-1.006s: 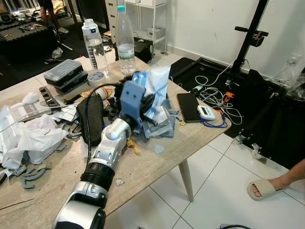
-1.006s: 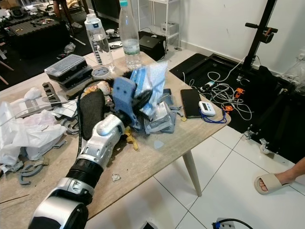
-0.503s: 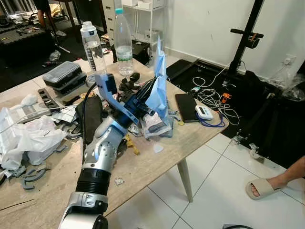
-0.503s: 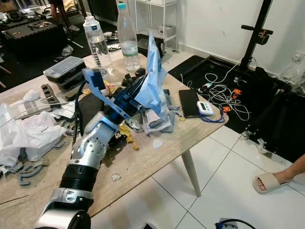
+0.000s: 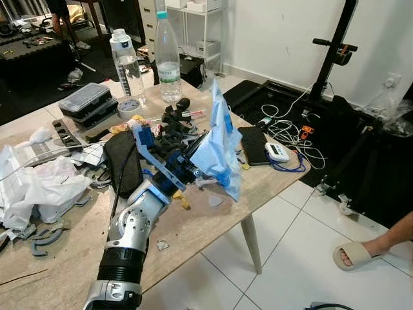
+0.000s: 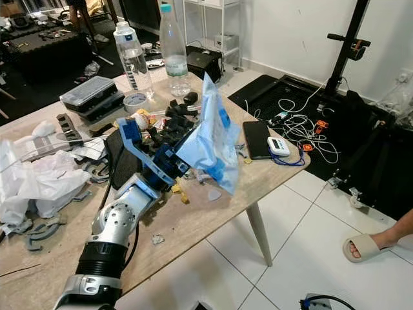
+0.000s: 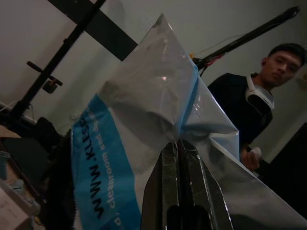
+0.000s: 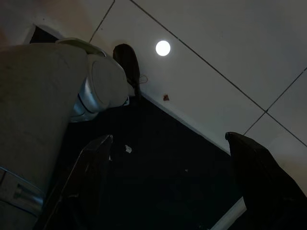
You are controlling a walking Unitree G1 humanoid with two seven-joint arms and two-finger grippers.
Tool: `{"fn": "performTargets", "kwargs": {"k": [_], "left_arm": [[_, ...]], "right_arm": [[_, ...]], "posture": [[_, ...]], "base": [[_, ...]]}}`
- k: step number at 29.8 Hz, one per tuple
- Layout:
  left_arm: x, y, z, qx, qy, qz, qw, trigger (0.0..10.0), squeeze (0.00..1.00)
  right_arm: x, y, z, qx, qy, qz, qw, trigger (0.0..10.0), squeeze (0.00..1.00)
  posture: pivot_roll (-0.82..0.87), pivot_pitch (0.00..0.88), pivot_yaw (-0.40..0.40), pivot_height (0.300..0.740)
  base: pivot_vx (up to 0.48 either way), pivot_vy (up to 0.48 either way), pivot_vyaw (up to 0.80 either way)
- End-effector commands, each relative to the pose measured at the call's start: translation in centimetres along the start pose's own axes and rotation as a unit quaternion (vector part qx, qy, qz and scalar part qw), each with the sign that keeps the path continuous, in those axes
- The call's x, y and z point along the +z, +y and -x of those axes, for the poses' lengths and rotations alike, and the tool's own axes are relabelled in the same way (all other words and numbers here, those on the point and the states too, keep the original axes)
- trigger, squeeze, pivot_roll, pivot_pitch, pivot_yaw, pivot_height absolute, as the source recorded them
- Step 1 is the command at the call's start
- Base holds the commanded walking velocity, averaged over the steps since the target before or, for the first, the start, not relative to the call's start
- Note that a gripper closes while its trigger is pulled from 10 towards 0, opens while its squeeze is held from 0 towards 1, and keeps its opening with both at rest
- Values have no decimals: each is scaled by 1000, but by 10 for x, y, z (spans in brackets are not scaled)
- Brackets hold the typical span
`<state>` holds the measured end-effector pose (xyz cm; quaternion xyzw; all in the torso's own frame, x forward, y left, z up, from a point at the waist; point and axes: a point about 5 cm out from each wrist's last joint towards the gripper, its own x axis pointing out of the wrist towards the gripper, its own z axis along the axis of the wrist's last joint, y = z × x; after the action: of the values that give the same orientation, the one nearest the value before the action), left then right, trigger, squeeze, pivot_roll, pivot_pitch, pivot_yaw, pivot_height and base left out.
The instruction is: Picking trash to rubbish bin
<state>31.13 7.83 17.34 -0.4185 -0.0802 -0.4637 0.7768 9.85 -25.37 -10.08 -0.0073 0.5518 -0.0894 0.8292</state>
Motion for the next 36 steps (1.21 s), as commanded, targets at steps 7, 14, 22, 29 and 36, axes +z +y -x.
{"fn": "performTargets", "kwargs": {"k": [7, 14, 22, 29, 36], "left_arm": [[-3, -5, 3, -3, 7, 5, 1000, 10000, 0], [-3, -7, 0, -5, 12, 2, 1000, 10000, 0], [-4, -9, 0, -7, 15, 0, 1000, 10000, 0], [-5, -9, 1, -9, 17, -3, 1000, 10000, 0], [-6, -10, 2, -10, 20, -5, 1000, 10000, 0]], "right_arm": [[-1, 1, 0, 0, 1, -1, 1000, 10000, 0], [-2, 3, 0, 2, 1, -2, 1000, 10000, 0], [-2, 5, 0, 4, 1, -1, 1000, 10000, 0], [-1, 6, -1, 6, 0, 1, 1000, 10000, 0], [-1, 8, -1, 8, 0, 4, 1000, 10000, 0]], "posture": [[-98, 28, 42, 740], [-99, 36, 44, 740], [-100, 42, 45, 740], [-100, 42, 45, 740], [-100, 42, 45, 740]], "base": [[-295, 0, 0], [-327, 0, 0], [-337, 0, 0], [-337, 0, 0], [-341, 0, 0]]}}
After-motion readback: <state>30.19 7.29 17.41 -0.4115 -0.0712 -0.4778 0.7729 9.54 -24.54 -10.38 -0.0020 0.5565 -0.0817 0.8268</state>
